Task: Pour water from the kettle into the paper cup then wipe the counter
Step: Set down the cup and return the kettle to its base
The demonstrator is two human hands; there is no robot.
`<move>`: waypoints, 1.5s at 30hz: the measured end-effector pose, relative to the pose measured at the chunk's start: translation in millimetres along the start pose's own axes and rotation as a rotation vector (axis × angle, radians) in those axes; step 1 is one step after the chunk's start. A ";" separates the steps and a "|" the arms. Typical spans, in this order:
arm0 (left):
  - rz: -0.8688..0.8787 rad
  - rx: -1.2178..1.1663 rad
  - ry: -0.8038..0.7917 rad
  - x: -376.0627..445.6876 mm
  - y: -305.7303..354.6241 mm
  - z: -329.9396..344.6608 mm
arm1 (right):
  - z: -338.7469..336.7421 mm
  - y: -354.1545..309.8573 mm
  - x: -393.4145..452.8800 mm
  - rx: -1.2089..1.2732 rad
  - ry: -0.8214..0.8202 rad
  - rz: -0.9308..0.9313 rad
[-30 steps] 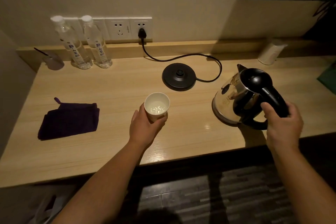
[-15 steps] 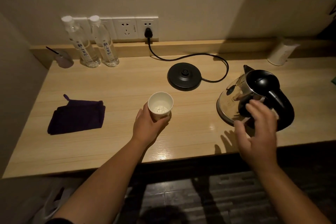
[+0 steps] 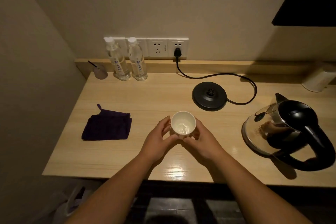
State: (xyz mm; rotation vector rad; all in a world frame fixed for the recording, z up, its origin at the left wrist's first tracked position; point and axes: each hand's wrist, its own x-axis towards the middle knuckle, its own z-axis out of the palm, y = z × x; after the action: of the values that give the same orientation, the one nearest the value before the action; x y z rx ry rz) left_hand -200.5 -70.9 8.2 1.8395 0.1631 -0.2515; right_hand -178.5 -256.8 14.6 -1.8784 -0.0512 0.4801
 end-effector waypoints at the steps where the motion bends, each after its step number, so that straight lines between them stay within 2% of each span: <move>1: 0.004 -0.010 -0.010 1.1 2.3 -2.0 | 3.0 -2.0 4.4 0.009 0.013 -0.011; 6: -0.007 -0.117 -0.050 22.2 6.7 -16.3 | 16.3 -16.5 27.8 0.034 0.088 -0.046; 15: 0.084 0.022 -0.140 100.3 26.7 -74.2 | 40.7 -51.1 112.2 0.005 0.280 -0.079; 23: 0.114 0.041 -0.179 153.9 10.7 -97.4 | 60.4 -48.2 165.3 -0.013 0.342 -0.095; 32: 0.122 0.058 -0.145 160.0 4.6 -96.2 | 64.0 -39.5 174.7 -0.058 0.361 -0.101; 39: 0.170 0.208 -0.106 147.6 7.5 -95.3 | 56.2 -42.7 167.8 -0.063 0.258 -0.098; 41: 0.167 0.217 -0.088 140.5 5.9 -95.1 | 48.8 -40.9 161.9 -0.123 0.227 -0.059; 45: 0.017 0.361 0.058 108.7 -6.5 -83.1 | 29.2 -26.3 130.2 -0.388 0.259 0.004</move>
State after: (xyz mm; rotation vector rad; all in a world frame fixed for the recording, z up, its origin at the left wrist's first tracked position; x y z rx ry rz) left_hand -89.7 8.7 -3.5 2.2073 0.1489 -0.2264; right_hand -64.3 -186.6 -8.8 -2.3081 0.0346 0.2353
